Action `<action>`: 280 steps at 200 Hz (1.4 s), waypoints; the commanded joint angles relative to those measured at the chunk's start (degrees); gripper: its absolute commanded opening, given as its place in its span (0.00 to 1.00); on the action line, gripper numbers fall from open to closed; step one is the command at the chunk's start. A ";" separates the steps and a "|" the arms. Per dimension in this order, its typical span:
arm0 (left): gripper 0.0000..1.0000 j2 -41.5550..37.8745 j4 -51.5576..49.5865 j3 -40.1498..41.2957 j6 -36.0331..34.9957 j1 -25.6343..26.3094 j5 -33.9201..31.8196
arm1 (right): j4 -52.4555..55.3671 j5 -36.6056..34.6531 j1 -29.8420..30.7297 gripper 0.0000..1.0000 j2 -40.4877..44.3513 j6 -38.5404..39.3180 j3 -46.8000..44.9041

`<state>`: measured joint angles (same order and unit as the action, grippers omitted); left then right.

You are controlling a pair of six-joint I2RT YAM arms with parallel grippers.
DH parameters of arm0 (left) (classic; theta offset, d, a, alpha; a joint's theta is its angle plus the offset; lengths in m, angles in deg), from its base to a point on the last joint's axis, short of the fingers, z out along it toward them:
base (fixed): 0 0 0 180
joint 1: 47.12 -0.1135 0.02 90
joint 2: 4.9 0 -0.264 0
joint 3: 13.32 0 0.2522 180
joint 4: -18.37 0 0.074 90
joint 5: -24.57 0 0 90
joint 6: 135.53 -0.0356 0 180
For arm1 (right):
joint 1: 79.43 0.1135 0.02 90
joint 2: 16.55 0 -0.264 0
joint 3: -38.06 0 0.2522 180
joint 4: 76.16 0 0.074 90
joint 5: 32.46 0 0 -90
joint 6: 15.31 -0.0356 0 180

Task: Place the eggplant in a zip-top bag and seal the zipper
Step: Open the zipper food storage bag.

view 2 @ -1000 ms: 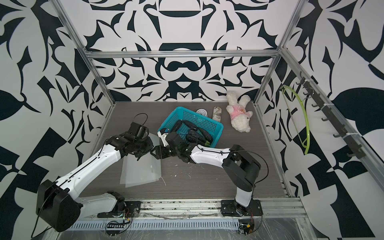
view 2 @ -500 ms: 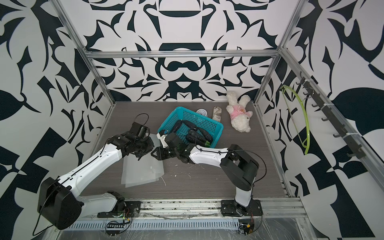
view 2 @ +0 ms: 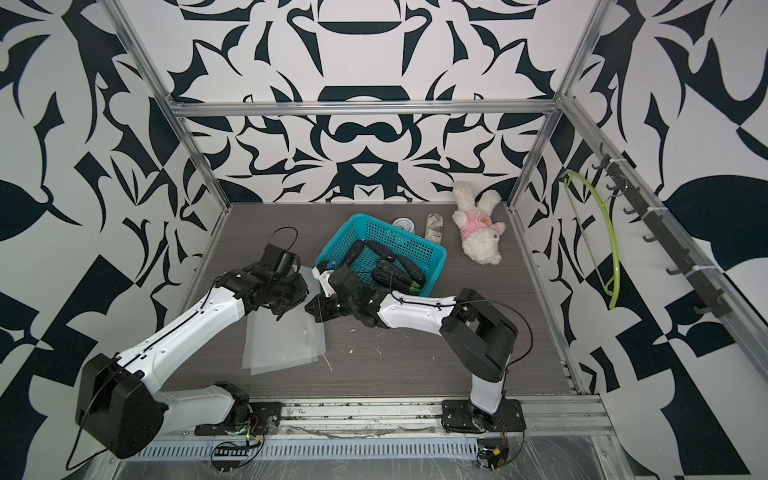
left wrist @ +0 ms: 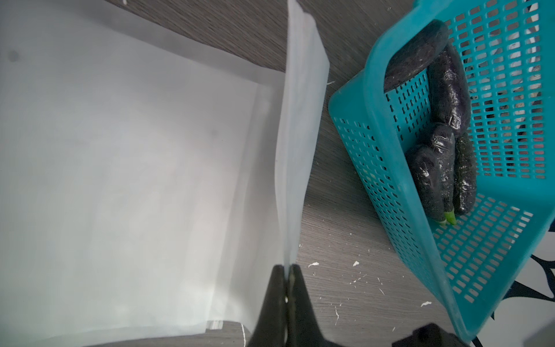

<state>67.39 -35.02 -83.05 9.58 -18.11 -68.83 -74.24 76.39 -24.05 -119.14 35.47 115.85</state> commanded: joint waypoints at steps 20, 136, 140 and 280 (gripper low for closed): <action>0.21 -1.38 1.01 0.98 -0.09 0.19 1.10 | 1.37 -1.10 0.26 0.00 1.20 1.10 1.63; 0.60 -13.00 14.81 14.22 -3.17 0.19 9.95 | 3.30 -1.77 -1.99 0.00 3.37 1.64 1.76; 0.59 -13.06 14.70 14.38 -3.09 0.18 9.61 | 3.28 -1.52 -2.13 0.00 3.55 1.61 1.65; 0.39 -8.30 15.73 15.59 -3.00 -0.53 8.73 | 2.78 0.20 -3.77 0.00 6.88 1.00 0.00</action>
<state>59.10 -17.76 -67.82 6.94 -18.61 -59.15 -69.36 75.58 -28.01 -114.99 36.26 115.33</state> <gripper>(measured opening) 0.397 0.047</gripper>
